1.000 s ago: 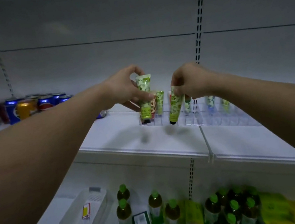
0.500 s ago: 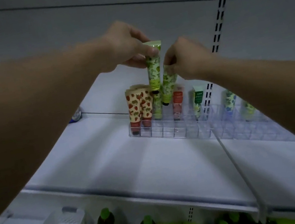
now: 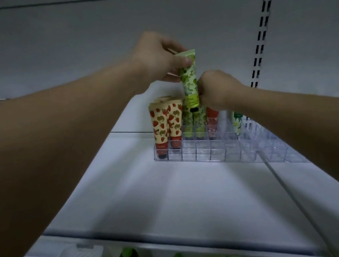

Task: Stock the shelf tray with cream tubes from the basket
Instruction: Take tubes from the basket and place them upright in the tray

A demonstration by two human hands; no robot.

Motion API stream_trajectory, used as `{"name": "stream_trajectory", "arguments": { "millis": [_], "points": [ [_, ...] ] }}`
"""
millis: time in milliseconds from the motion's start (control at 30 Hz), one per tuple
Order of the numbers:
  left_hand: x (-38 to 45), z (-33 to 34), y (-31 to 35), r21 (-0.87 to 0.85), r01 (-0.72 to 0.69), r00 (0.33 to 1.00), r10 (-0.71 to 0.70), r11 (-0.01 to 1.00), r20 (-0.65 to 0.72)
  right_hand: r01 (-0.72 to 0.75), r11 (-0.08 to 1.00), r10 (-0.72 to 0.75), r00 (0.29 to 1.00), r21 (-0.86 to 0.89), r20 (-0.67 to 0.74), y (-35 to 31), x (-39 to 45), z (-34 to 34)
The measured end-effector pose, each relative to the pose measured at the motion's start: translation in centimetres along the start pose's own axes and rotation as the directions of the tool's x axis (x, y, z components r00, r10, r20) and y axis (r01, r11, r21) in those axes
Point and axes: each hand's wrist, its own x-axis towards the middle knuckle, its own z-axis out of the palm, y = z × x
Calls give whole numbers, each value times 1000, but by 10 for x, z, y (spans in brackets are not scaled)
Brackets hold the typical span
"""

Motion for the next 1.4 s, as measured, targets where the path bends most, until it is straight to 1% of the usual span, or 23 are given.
{"name": "stream_trajectory", "arguments": {
  "millis": [100,167,200,267,367,433,467,533,567,633,767,933,1067,1200,1400],
  "points": [
    [-4,5,4,74,9,999,-6,997,-37,-6,999,10,995,39,-98,1,-15,-8],
    [-6,8,8,153,5,998,5,988,-63,-6,994,24,987,113,-161,4,-32,-14],
    [-6,10,9,185,7,998,6,983,-70,-9,986,39,983,169,-177,5,-44,-16],
    [-9,16,13,258,6,997,12,966,-70,-1,962,48,985,271,-164,5,-73,-13],
    [-14,31,18,420,-12,998,36,908,-51,55,934,-28,996,354,-82,4,-119,1],
    [-19,39,19,519,-25,997,58,854,-48,78,921,-97,995,382,30,5,-143,12],
    [-21,43,20,559,-30,997,66,829,-45,81,921,-134,985,381,113,5,-153,17],
    [-25,49,20,618,-40,996,82,785,-39,113,935,-213,937,337,276,7,-169,25],
    [-26,51,20,640,-44,995,90,767,-40,132,938,-241,914,321,327,7,-176,28],
    [-26,52,19,671,-45,994,102,740,-46,146,937,-264,891,317,370,8,-185,32],
    [-22,57,14,721,-24,994,92,693,-56,137,945,-245,898,296,365,7,-186,30],
    [-17,59,4,750,35,994,56,661,-95,134,943,-244,901,305,358,7,-187,29],
    [-18,65,-1,766,39,998,6,641,-56,130,941,-242,903,312,355,7,-185,30],
    [-16,67,-7,783,60,998,-12,619,-67,114,939,-231,908,326,350,9,-182,34],
    [-35,69,-2,808,26,997,41,589,-63,105,941,-223,907,322,357,6,-184,31]
  ]
}}
